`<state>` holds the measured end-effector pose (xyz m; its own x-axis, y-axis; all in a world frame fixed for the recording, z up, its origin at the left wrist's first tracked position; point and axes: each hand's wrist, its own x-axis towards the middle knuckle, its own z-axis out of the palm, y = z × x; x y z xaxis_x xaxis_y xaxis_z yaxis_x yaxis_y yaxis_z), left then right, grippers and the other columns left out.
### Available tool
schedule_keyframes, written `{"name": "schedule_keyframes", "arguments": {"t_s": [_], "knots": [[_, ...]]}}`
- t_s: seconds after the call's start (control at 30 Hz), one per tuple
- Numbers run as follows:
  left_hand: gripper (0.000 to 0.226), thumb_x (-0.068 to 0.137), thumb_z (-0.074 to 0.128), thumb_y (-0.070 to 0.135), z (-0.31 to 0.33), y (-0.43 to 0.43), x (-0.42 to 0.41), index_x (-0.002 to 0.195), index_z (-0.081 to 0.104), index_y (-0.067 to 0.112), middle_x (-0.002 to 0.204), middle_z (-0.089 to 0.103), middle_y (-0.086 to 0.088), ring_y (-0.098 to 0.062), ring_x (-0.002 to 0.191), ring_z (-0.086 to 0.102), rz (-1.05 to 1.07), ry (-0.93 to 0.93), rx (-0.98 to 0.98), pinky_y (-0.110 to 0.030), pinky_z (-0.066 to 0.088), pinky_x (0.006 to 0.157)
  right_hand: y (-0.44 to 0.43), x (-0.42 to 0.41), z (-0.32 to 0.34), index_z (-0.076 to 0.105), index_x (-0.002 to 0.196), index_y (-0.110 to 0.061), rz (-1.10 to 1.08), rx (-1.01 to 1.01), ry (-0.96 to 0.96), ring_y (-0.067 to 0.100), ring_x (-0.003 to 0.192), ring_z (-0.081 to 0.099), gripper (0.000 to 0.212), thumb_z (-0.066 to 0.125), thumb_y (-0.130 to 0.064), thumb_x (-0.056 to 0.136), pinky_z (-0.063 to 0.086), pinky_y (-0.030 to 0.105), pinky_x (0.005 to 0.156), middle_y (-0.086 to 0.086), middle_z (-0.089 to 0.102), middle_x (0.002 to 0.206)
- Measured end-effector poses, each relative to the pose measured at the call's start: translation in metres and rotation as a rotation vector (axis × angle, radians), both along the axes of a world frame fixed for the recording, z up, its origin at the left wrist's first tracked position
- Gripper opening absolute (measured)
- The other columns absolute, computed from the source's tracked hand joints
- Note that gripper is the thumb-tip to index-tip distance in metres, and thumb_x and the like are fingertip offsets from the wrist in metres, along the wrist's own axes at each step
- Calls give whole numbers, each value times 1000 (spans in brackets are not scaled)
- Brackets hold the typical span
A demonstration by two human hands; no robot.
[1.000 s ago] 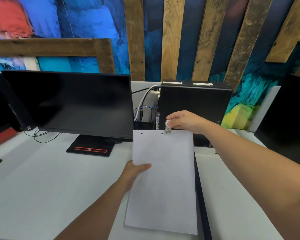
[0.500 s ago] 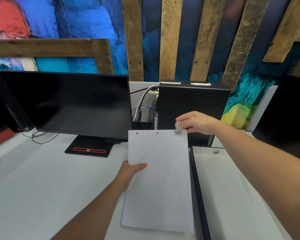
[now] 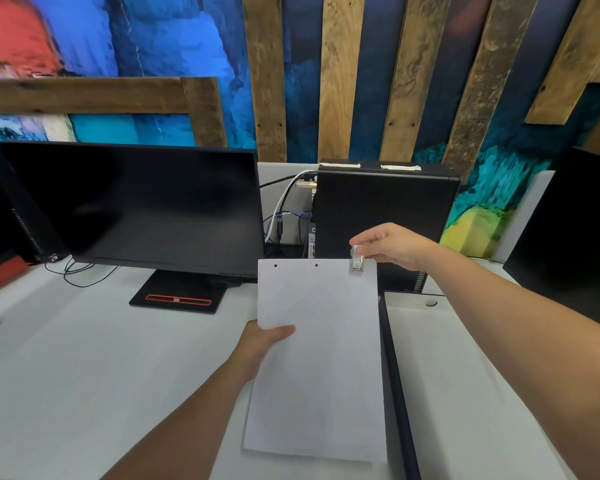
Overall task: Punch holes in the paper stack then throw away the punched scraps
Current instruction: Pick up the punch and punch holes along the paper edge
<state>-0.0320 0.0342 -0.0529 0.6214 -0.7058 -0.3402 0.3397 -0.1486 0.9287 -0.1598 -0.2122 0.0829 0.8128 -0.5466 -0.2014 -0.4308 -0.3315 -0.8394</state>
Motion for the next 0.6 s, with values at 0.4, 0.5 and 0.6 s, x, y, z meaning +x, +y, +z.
{"name": "schedule_keyframes", "arguments": {"t_s": [0.4,0.5,0.6], "knots": [[27,73,78,6,-3,1,1,100,70,6,99,73,-15,-33,91,70,-3,-22,43,-43,56,83,1,-2,-2,65,112,-15,10,40,6,13,108,57,32,70,-17,81,46,27,91,-3,62,114],[28,73,78,6,-2,1,1,100,70,6,99,73,-14,-32,91,70,-3,-23,42,-42,56,83,1,-2,-1,59,120,-16,5,56,4,14,107,57,39,66,-14,82,48,27,89,-1,60,115],[26,75,75,3,-1,1,1,100,71,3,97,74,-14,-29,85,71,-10,0,19,-37,58,75,1,-5,1,56,119,-16,-31,77,-30,17,103,59,36,64,-14,84,50,28,87,3,60,111]]}}
